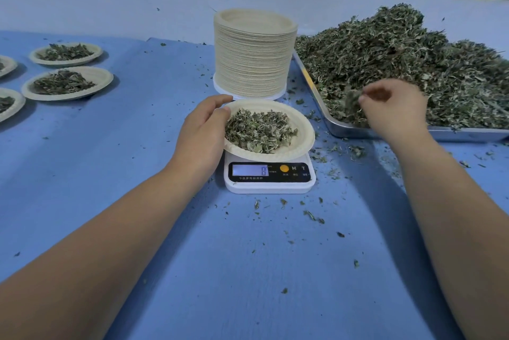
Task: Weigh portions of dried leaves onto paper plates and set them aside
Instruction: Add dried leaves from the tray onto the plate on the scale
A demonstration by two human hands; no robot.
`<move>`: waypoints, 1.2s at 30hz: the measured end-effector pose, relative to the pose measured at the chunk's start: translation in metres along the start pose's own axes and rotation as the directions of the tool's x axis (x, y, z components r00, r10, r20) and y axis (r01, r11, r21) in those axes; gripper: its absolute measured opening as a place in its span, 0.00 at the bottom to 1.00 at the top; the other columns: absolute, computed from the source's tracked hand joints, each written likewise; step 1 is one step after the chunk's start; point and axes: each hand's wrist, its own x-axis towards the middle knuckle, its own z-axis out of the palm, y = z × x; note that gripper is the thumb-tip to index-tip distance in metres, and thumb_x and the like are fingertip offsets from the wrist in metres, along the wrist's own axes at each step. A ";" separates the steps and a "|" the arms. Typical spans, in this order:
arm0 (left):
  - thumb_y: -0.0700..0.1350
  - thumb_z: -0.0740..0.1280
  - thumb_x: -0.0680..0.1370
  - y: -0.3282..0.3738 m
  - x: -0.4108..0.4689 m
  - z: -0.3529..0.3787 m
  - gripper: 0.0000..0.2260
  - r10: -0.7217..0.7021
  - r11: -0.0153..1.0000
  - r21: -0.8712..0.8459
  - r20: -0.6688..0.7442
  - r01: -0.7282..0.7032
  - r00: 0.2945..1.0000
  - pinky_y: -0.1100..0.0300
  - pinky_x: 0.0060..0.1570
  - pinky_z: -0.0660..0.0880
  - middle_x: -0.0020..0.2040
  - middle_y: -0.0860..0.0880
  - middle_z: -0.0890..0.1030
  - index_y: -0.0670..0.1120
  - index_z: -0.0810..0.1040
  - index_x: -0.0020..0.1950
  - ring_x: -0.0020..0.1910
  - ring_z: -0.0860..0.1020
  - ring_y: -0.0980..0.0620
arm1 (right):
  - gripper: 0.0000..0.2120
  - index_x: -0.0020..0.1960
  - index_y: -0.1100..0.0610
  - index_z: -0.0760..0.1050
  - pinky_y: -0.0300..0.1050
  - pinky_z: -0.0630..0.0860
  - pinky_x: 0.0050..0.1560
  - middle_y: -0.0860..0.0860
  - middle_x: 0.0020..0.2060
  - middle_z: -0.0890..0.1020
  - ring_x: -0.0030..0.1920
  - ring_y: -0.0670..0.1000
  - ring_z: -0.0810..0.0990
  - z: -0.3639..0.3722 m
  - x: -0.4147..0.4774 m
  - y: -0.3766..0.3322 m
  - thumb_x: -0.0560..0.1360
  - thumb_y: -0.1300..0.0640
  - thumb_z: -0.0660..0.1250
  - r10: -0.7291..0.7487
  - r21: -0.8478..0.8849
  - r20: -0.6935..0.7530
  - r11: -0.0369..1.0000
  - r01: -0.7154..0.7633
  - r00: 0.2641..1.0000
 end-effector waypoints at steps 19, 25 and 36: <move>0.54 0.60 0.78 -0.002 0.001 0.001 0.15 -0.088 0.995 -0.048 0.040 0.090 0.995 0.62 0.56 0.71 0.57 0.64 0.79 0.59 0.78 0.62 0.56 0.76 0.67 | 0.12 0.56 0.47 0.79 0.49 0.75 0.58 0.39 0.45 0.82 0.44 0.42 0.78 0.011 -0.073 -0.040 0.82 0.44 0.60 -0.363 0.026 0.341 0.926 0.377 0.867; 0.49 0.61 0.76 0.013 0.003 -0.004 0.16 -0.322 0.891 -0.363 -0.087 0.271 0.943 0.55 0.50 0.80 0.58 0.53 0.82 0.56 0.80 0.61 0.54 0.83 0.52 | 0.10 0.45 0.45 0.81 0.44 0.76 0.53 0.40 0.42 0.85 0.46 0.37 0.81 0.025 -0.085 -0.059 0.76 0.40 0.68 -0.277 0.285 0.398 0.943 0.170 0.875; 0.38 0.58 0.80 0.020 0.018 -0.106 0.15 -0.462 0.761 -0.616 -0.295 0.203 0.837 0.43 0.54 0.80 0.57 0.44 0.82 0.46 0.80 0.61 0.52 0.83 0.44 | 0.12 0.42 0.37 0.81 0.22 0.67 0.39 0.30 0.44 0.79 0.48 0.30 0.74 0.067 -0.107 -0.145 0.64 0.35 0.77 -0.523 0.342 0.511 0.852 0.396 0.683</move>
